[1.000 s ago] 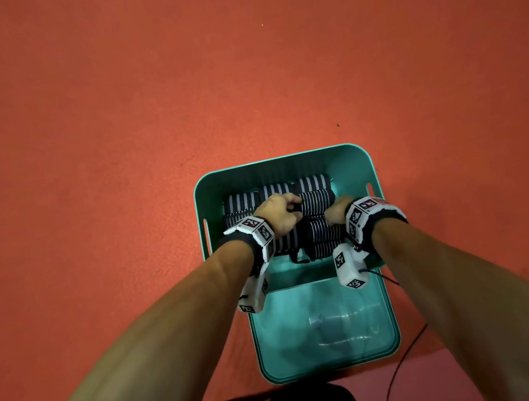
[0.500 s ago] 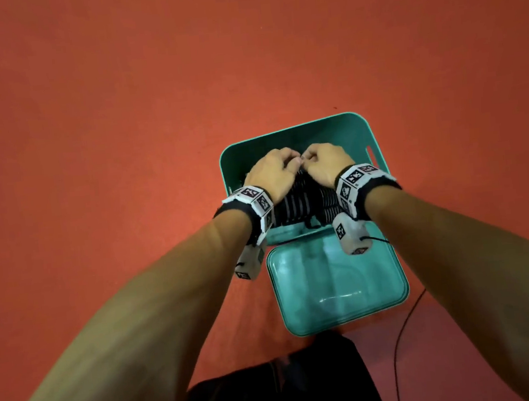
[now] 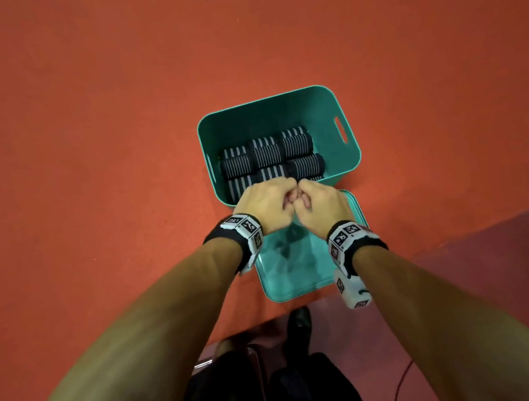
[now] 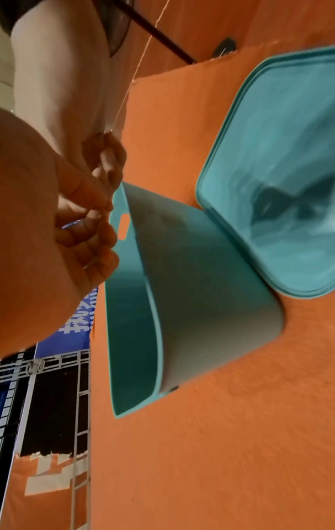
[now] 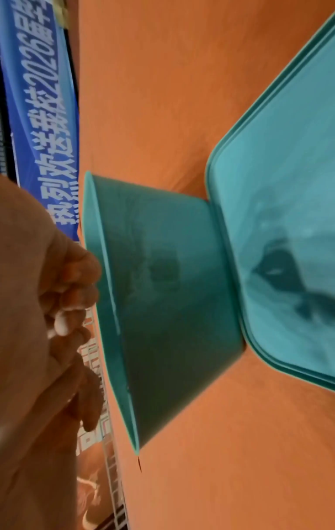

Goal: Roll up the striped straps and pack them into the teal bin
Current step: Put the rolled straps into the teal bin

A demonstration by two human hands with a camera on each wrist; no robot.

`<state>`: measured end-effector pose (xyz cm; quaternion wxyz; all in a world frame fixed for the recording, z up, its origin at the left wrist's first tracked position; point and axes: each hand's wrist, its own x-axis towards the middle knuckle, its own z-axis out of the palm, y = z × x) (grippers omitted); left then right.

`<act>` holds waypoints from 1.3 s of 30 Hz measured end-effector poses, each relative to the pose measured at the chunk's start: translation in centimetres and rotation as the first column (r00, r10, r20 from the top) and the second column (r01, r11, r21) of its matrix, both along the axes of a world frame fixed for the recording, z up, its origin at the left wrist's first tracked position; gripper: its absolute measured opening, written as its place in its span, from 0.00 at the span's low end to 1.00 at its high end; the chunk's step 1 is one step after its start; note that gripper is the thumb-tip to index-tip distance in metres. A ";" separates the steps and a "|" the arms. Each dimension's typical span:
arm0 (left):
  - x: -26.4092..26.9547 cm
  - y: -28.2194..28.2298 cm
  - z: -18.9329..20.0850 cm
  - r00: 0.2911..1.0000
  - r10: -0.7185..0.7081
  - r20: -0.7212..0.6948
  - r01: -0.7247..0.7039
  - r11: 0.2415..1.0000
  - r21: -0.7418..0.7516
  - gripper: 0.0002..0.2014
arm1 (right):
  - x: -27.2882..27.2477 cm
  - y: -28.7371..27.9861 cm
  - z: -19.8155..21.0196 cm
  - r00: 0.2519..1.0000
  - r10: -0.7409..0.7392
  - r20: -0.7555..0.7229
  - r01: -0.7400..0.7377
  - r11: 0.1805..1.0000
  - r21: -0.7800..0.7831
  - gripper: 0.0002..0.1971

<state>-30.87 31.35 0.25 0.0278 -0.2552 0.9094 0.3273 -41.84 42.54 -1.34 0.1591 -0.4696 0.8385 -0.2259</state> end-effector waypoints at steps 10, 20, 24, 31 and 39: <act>1.5 6.8 -9.8 0.873 -0.184 0.452 0.150 0.982 0.112 0.26 | 1.5 5.7 -10.0 0.938 0.227 0.264 -0.347 0.665 0.661 0.56; 5.1 5.2 -14.4 0.816 -0.087 0.571 -0.067 0.968 0.243 0.30 | 5.1 6.4 -16.1 0.857 0.489 0.165 -0.388 0.400 0.830 0.71; 5.9 5.3 -14.7 0.795 -0.092 0.599 -0.070 0.968 0.242 0.31 | 5.1 6.7 -15.6 0.836 0.539 0.100 -0.360 0.402 0.842 0.54; 5.9 6.3 -14.6 0.772 -0.118 0.625 0.016 0.986 0.166 0.34 | 3.4 6.8 -14.7 0.765 0.639 0.072 -0.398 0.383 0.833 0.58; 5.6 7.3 -12.6 0.876 -0.199 0.440 0.078 0.957 0.278 0.48 | 1.2 8.0 -11.0 0.731 0.681 0.049 -0.510 0.497 0.703 0.57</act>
